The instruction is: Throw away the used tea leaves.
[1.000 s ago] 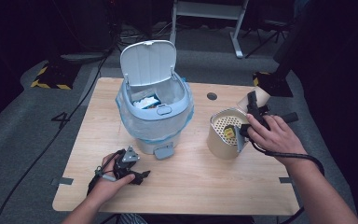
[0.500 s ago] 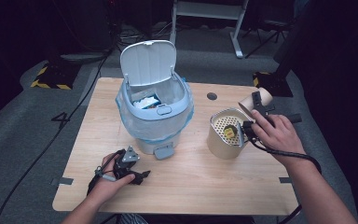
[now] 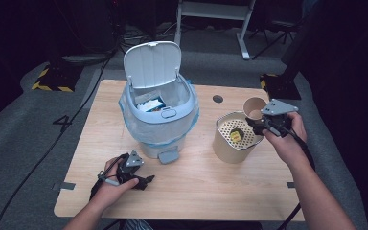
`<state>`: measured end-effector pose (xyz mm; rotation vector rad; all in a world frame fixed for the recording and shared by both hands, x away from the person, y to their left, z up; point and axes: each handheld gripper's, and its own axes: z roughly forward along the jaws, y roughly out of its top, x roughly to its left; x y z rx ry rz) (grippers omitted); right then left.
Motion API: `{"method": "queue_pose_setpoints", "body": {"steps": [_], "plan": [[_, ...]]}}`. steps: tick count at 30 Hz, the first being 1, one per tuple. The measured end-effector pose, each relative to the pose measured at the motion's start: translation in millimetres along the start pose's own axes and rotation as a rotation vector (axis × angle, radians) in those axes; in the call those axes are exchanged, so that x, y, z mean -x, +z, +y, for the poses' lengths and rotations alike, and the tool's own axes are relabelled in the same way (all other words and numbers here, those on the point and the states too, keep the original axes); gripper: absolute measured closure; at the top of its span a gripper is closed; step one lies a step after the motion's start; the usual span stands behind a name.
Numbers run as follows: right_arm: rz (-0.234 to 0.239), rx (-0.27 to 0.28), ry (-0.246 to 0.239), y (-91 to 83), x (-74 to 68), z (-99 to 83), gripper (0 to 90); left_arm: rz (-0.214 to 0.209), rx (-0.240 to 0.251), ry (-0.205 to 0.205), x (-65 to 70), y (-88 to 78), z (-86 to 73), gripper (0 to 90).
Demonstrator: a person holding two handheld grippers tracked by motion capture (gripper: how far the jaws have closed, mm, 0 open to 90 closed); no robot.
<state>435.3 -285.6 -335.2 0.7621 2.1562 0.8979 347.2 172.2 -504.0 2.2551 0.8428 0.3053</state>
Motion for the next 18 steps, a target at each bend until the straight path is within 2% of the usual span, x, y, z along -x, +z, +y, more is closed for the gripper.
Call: {"method": "queue_pose_setpoints", "body": {"steps": [2, 4, 6, 9, 11, 15, 18], "plan": [[0.071, 0.039, 0.089, 0.4, 3.3, -1.5, 30.5, 0.000, 0.000, 0.000, -0.1, 0.1, 0.1, 13.5], [0.146, 0.077, 0.157, 0.1, 6.5, -2.9, 30.5, 0.000, 0.000, 0.001, 0.0, 0.1, 0.1, 13.5], [0.187, 0.100, 0.194, -0.7, 9.0, -3.6, 30.5, 0.002, 0.000, 0.001, 0.3, 0.1, -0.1, 13.5], [0.283, 0.129, 0.249, -2.4, 14.6, -4.2, 30.4, 0.004, 0.000, 0.001, 0.3, -0.2, -0.2, 13.5], [0.319, 0.152, 0.245, -2.8, 18.5, -4.5, 30.3, 0.004, 0.000, 0.001, 0.3, -0.2, -0.2, 13.5], [0.346, 0.136, 0.224, -4.1, 24.4, -2.4, 30.0, 0.003, 0.000, 0.001, 0.2, -0.2, -0.2, 13.5], [0.339, 0.135, 0.197, -5.9, 26.2, 1.4, 29.6, 0.003, 0.000, 0.001, 0.2, -0.2, -0.2, 13.5]]}}
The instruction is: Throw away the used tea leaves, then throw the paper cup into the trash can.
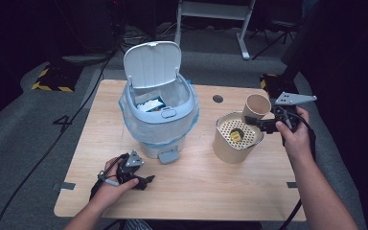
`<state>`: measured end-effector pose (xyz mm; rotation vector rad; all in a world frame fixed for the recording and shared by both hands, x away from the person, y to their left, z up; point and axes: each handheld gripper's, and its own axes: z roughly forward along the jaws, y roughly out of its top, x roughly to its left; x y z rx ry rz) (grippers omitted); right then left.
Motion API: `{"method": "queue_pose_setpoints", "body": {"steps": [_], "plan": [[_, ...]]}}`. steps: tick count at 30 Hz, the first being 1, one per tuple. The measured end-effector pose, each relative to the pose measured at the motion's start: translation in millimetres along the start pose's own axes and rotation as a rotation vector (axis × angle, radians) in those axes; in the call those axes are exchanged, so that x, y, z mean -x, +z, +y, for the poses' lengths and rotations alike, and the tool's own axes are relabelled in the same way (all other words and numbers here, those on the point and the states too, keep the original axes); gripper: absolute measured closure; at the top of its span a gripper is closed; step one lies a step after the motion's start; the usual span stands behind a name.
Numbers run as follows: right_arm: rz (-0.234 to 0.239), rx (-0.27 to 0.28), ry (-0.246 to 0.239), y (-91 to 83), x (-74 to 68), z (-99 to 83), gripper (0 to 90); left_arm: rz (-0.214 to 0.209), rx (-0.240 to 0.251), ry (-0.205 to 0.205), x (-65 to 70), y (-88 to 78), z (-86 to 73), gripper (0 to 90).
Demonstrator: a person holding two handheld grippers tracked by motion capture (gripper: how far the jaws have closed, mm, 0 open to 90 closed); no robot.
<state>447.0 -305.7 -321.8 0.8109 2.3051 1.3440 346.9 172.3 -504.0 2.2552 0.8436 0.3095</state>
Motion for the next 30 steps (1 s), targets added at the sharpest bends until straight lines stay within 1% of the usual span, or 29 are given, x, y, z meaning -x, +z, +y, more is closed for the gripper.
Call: {"method": "queue_pose_setpoints", "body": {"steps": [2, 4, 6, 7, 9, 11, 12, 13, 14, 15, 18, 21, 26, 29, 30], "plan": [[-0.005, -0.005, -0.013, -0.8, -0.5, 3.1, 29.4, 0.001, -0.001, 0.000, 0.2, -0.1, -0.1, 13.5], [-0.016, 0.002, -0.027, -0.9, -0.6, 6.2, 28.9, 0.000, -0.003, 0.000, 0.3, -0.7, -0.7, 13.6], [-0.031, 0.014, -0.030, -0.1, -0.7, 9.6, 24.5, 0.000, -0.003, 0.000, 0.3, -1.0, -1.0, 13.5], [-0.034, 0.014, -0.029, 0.5, -1.0, 10.9, 24.5, 0.000, -0.003, 0.000, 0.3, -1.1, -1.1, 13.5], [-0.026, 0.017, -0.028, 2.5, -1.9, 13.9, 27.0, 0.000, -0.003, 0.000, 0.4, -1.1, -1.1, 13.5], [-0.009, -0.007, -0.015, 5.9, -3.4, 16.9, 28.8, 0.000, -0.003, -0.001, 0.5, -1.1, -1.2, 13.5], [-0.001, -0.017, -0.017, 7.7, -3.9, 17.9, 30.0, 0.002, -0.003, -0.002, 0.7, -1.2, -1.3, 13.5], [0.006, -0.016, -0.016, 8.7, -4.2, 18.5, 30.6, 0.002, -0.002, -0.003, 0.7, -1.2, -1.4, 13.5], [0.026, -0.007, -0.005, 10.6, -4.4, 21.0, 30.7, 0.002, -0.002, -0.003, 0.6, -1.2, -1.3, 13.5], [0.028, -0.004, 0.000, 11.1, -5.0, 23.1, 30.8, 0.002, -0.002, -0.004, 0.6, -1.2, -1.3, 13.5], [0.039, 0.017, -0.009, 12.5, -9.0, 34.4, 30.6, 0.002, -0.002, -0.003, 0.7, -1.2, -1.4, 13.5], [0.061, 0.035, -0.029, 15.2, -13.5, 48.6, 30.4, 0.002, -0.002, -0.003, 0.7, -1.2, -1.3, 13.5], [0.081, 0.056, -0.059, 19.7, -17.2, 69.9, 30.3, 0.002, -0.002, -0.002, 0.7, -1.2, -1.4, 13.5], [0.103, 0.074, -0.061, 22.4, -20.2, 80.8, 30.2, 0.002, -0.002, -0.002, 0.7, -1.2, -1.4, 13.5], [0.104, 0.075, -0.071, 23.7, -21.6, 84.7, 30.1, 0.002, -0.002, -0.003, 0.7, -1.2, -1.4, 13.5]]}}
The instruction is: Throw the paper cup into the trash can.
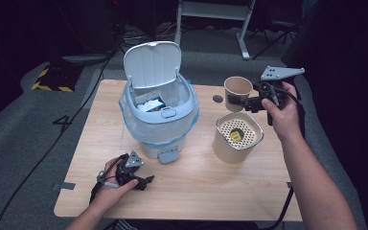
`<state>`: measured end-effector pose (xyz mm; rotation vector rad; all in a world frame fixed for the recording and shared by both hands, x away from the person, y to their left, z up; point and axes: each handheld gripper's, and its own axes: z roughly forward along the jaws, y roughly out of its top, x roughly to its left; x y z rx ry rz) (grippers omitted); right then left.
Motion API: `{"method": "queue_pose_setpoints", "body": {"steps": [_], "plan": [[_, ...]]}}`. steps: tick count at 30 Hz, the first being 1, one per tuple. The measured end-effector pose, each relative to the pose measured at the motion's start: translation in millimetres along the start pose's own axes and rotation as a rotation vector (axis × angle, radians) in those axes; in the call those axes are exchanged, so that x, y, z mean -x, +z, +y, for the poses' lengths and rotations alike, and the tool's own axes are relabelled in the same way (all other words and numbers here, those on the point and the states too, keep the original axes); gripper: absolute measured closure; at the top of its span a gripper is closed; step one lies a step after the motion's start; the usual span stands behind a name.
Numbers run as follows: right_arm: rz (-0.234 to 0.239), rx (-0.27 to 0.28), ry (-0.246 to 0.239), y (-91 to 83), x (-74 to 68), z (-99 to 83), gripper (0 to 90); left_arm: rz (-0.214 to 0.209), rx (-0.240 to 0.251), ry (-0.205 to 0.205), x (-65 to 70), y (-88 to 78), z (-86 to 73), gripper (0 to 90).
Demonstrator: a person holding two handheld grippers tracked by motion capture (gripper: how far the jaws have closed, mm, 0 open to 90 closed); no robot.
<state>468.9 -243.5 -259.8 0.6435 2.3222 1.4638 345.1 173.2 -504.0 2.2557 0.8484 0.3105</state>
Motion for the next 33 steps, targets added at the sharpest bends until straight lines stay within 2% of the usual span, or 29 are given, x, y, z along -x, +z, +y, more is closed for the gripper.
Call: {"method": "queue_pose_setpoints", "body": {"steps": [16, 26, 28, 33], "plan": [[0.105, 0.048, -0.070, 41.1, -24.3, 51.1, 29.6, 0.000, 0.001, -0.001, 0.0, 0.1, 0.0, 13.5], [0.141, 0.091, -0.078, 61.5, -43.4, 71.1, 29.4, 0.008, 0.000, 0.007, -0.9, 0.9, 1.4, 13.5], [0.144, 0.095, -0.075, 67.4, -46.6, 73.3, 29.4, -0.008, 0.002, 0.000, -0.6, 1.8, 1.5, 13.4], [0.164, 0.102, -0.063, 82.8, -52.7, 78.8, 29.3, -0.011, 0.001, 0.003, -1.0, 2.1, 1.9, 13.4]]}}
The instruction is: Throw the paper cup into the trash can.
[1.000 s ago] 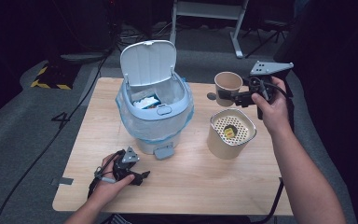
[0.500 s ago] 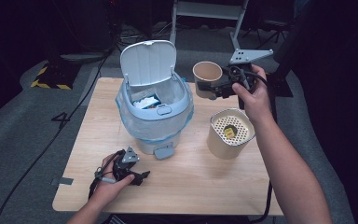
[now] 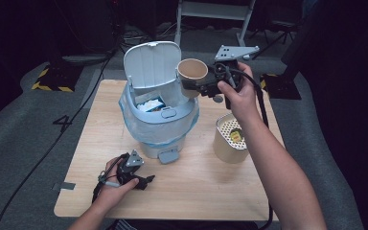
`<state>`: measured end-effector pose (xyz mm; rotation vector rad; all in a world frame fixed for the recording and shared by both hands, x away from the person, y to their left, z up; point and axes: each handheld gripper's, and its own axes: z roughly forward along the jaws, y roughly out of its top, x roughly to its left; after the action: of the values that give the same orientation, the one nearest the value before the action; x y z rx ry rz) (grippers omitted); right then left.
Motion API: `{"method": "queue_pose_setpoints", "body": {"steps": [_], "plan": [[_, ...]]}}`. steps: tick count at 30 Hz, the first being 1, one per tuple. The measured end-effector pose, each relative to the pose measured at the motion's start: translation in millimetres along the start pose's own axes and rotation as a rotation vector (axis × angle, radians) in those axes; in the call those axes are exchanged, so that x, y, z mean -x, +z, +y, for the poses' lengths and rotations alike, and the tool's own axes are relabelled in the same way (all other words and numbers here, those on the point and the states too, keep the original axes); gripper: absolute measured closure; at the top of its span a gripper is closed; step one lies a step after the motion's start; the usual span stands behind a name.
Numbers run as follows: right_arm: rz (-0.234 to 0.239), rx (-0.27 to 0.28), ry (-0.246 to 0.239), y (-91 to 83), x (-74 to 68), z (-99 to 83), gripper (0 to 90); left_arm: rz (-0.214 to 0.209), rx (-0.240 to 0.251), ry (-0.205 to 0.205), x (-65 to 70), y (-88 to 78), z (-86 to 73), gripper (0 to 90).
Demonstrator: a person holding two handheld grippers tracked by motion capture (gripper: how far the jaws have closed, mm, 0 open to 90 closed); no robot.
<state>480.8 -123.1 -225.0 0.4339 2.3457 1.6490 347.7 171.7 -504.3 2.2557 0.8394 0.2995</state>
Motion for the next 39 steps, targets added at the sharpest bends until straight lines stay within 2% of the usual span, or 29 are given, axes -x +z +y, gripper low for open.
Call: {"method": "queue_pose_setpoints", "body": {"steps": [12, 16, 20, 24, 26, 27, 28, 30, 32, 33, 39], "plan": [[-0.005, -0.056, 0.014, 39.6, -0.9, -2.8, 28.8, 0.003, -0.001, 0.008, -0.7, 0.1, 0.5, 13.4], [0.010, -0.064, 0.028, 50.7, -2.5, -5.8, 28.7, 0.004, -0.001, 0.007, -0.7, 0.2, 0.5, 13.4], [0.006, -0.107, 0.022, 60.7, -3.4, -9.3, 28.3, 0.004, -0.001, 0.007, -0.6, 0.2, 0.5, 13.4], [-0.025, -0.159, 0.014, 67.0, -1.8, -14.1, 26.9, 0.004, -0.001, 0.007, -0.6, 0.2, 0.5, 13.4], [-0.040, -0.183, -0.001, 69.4, -2.0, -16.3, 24.0, 0.004, -0.001, 0.007, -0.6, 0.2, 0.5, 13.4], [-0.043, -0.194, -0.006, 71.6, -2.6, -17.6, 16.7, 0.004, -0.001, 0.007, -0.6, 0.1, 0.5, 13.4], [-0.046, -0.199, -0.007, 73.2, -3.3, -18.4, 13.1, 0.004, -0.001, 0.007, -0.6, 0.1, 0.5, 13.4], [-0.055, -0.188, -0.027, 76.1, -5.6, -19.9, 18.2, 0.004, -0.001, 0.008, -0.7, 0.1, 0.5, 13.4], [-0.092, -0.156, -0.044, 77.1, -9.2, -20.3, 14.2, 0.004, -0.001, 0.007, -0.6, 0.2, 0.5, 13.4], [-0.104, -0.138, -0.048, 76.4, -11.0, -20.0, 16.8, 0.004, -0.001, 0.008, -0.6, 0.1, 0.5, 13.4], [-0.121, -0.112, -0.032, 65.1, -14.2, -16.0, 15.7, 0.004, -0.001, 0.007, -0.6, 0.2, 0.5, 13.4]]}}
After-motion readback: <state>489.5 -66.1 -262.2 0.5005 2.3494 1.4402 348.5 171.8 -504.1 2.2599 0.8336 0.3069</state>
